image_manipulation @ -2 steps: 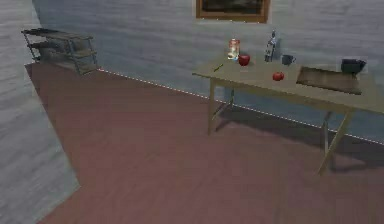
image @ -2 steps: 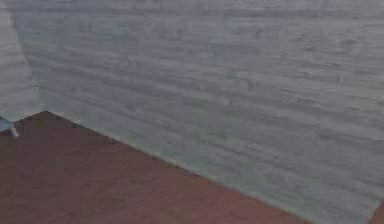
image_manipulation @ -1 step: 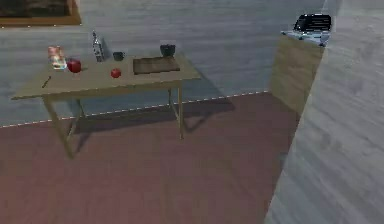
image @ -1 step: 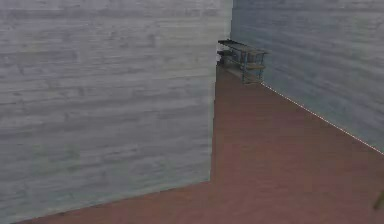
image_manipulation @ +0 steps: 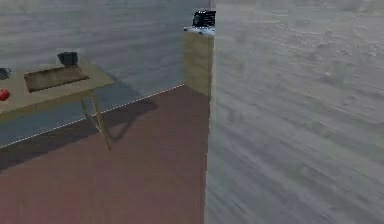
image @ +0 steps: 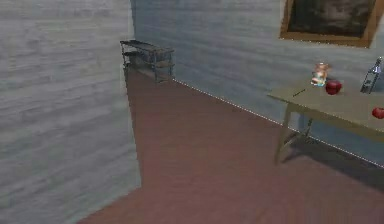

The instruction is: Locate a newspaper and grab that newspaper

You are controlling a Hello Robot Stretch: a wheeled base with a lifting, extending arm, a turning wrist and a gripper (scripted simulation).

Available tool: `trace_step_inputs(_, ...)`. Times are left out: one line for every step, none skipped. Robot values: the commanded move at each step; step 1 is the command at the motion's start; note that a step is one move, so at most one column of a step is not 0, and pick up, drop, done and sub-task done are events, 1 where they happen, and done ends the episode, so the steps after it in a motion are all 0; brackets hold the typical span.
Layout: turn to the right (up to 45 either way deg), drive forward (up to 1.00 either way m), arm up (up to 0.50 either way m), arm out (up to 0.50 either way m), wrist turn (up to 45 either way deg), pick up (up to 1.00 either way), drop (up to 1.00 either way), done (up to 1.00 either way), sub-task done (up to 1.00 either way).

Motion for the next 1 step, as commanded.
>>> trace_step_inputs(0.0, 1.0, 0.0, 0.0, 0.0, 0.0, 0.0, 0.0, 0.0)
